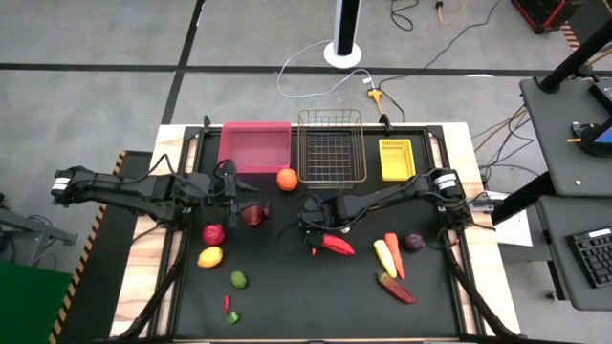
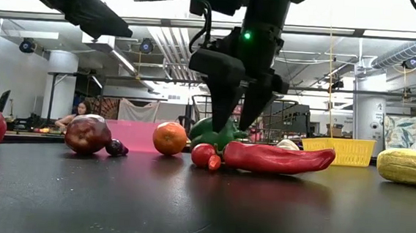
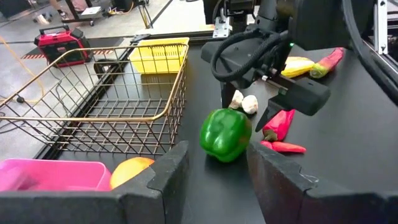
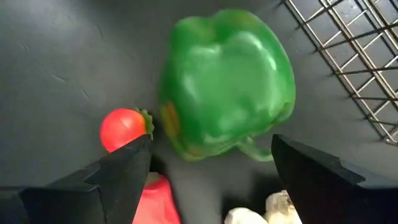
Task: Sort produce into baskets
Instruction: Put the green bell pepper into the gold mesh basket, then put the small red tomato into the red bin
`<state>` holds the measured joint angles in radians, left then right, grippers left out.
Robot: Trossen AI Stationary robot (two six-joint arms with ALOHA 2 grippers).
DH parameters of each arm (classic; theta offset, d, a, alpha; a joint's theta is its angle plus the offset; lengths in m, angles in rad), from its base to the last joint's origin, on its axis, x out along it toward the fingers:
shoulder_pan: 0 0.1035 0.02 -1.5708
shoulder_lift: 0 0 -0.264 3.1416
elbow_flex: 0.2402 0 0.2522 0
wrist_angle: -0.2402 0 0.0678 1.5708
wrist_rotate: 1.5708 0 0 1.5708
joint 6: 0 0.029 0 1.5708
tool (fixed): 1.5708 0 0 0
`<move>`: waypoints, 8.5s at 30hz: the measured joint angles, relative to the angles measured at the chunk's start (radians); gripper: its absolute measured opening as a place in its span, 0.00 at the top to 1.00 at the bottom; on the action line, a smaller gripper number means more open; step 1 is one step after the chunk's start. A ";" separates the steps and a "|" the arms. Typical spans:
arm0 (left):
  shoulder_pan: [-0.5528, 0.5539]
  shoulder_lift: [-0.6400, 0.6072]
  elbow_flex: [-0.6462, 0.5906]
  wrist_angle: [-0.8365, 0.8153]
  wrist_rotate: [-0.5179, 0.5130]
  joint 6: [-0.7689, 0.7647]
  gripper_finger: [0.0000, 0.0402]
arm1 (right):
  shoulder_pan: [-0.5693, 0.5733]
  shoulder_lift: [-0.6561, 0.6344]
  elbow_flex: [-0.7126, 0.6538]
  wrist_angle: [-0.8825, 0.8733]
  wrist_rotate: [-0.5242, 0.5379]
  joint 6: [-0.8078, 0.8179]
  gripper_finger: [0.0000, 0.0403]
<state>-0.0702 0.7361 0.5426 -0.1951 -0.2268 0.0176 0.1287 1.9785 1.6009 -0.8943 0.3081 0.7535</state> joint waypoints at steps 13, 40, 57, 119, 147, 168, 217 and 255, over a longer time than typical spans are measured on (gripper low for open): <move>0.000 0.074 -0.001 0.000 0.001 -0.014 0.64 | 0.000 0.001 0.000 0.021 0.010 -0.089 0.23; -0.001 0.459 -0.002 0.266 0.055 -0.010 0.64 | 0.046 -0.088 -0.111 0.144 0.083 -0.492 0.24; 0.000 0.455 -0.002 0.263 0.055 0.005 0.64 | -0.015 -0.085 -0.144 0.205 0.106 -0.466 0.25; 0.000 0.456 -0.001 0.263 0.105 0.029 0.64 | -0.053 -0.069 -0.116 0.182 -0.173 -0.657 0.17; 0.000 0.220 0.000 0.168 0.106 0.001 0.64 | -0.066 -0.100 0.182 0.012 -0.181 -0.712 0.27; 0.000 0.192 0.000 0.172 0.098 -0.105 0.64 | -0.550 -0.103 0.305 -0.080 -0.215 -1.137 0.27; 0.000 0.264 -0.001 0.271 0.078 -0.101 0.64 | -0.670 -0.031 0.013 0.139 -0.311 -1.130 0.17; -0.015 0.332 -0.001 0.482 0.115 -0.334 0.64 | -0.111 -0.655 -0.505 0.641 -0.159 -0.771 0.23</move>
<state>-0.0851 1.0684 0.5419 0.2868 -0.1114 -0.3160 0.0180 1.3236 1.0958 -0.2534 0.1488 -0.0176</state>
